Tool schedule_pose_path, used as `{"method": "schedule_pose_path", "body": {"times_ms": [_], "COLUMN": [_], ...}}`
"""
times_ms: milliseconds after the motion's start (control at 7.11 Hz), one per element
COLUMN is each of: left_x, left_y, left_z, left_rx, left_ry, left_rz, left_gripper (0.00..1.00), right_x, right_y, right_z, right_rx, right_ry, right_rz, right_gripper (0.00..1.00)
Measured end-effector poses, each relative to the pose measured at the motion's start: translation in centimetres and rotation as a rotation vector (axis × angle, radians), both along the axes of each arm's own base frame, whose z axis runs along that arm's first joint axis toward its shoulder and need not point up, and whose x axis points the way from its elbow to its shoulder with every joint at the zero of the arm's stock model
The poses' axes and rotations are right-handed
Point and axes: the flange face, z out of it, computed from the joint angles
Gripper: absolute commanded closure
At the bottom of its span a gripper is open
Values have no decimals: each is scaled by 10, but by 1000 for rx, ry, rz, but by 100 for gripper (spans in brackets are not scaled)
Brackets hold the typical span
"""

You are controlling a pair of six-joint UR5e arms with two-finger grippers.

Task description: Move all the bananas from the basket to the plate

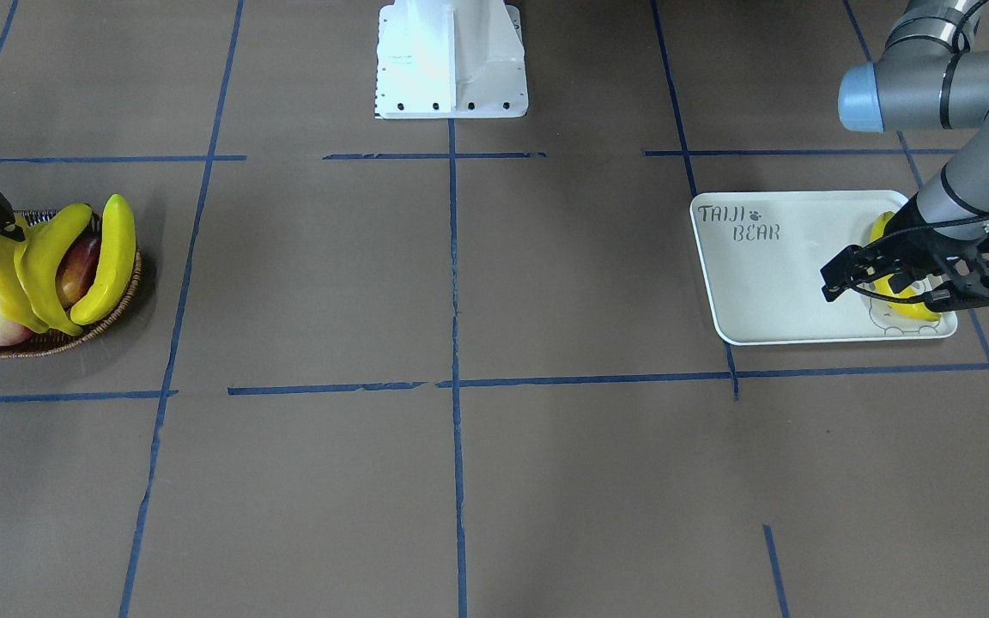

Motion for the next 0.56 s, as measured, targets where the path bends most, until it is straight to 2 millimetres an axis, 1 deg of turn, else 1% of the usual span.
{"method": "schedule_pose_path", "body": {"times_ms": [141, 422, 562], "left_x": [0, 1, 1], "left_y": [-1, -2, -2], "left_z": [1, 0, -2], "left_rx": [-1, 0, 2], "left_ry": [-1, -1, 1], "left_rz": [0, 2, 1], "left_gripper": [0, 0, 0], "right_x": [9, 33, 41], "right_y": [-2, -7, -8], "right_z": [-12, -32, -47], "right_rx": [12, 32, 40], "right_ry": [-8, -20, -28], "right_rz": [19, 70, 85], "right_gripper": [100, 100, 100]}}
